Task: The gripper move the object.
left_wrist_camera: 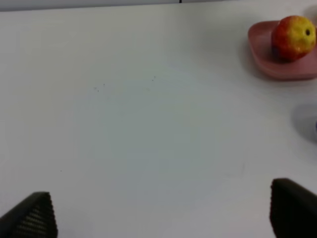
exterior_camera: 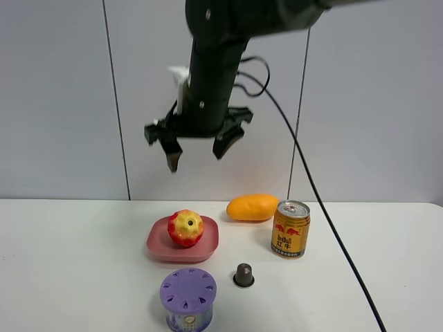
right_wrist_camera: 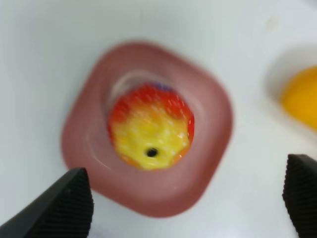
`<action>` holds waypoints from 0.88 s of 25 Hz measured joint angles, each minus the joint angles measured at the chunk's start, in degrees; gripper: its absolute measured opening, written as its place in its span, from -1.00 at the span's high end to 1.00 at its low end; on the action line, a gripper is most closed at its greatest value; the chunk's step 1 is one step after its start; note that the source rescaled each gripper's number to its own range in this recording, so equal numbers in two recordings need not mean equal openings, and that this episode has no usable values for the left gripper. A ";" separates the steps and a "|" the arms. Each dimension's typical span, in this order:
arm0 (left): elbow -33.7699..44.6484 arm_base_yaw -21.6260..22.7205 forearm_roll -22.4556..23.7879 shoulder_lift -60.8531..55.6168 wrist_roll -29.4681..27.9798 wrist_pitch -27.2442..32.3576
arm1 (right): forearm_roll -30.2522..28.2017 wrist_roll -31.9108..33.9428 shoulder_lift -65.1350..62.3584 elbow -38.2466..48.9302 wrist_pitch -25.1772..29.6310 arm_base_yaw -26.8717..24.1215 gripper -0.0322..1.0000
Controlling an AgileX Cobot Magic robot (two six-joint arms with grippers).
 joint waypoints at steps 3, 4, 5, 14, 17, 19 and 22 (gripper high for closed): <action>0.00 0.00 0.00 0.00 0.00 0.00 | 0.27 -1.62 -6.35 0.00 2.16 1.12 -0.02; 0.00 0.00 0.00 0.00 0.00 0.00 | 1.10 -2.44 -8.36 0.00 3.11 1.39 -0.08; 0.00 0.00 0.00 0.00 0.00 0.00 | 1.97 -3.21 -10.26 0.00 4.07 1.54 -0.13; 0.00 0.00 0.00 0.00 0.00 0.00 | 3.16 -5.94 -25.67 11.25 6.87 -0.40 -0.20; 0.00 0.00 0.00 0.00 0.00 0.00 | 4.03 -5.98 -33.96 24.29 2.40 -3.85 -0.20; 0.00 0.00 0.00 0.00 0.00 0.00 | 5.05 -5.98 -41.42 33.21 -1.57 -6.73 -0.20; 0.00 0.00 0.00 0.00 0.00 0.00 | 6.11 -5.49 -53.43 46.46 -5.22 -11.55 -0.20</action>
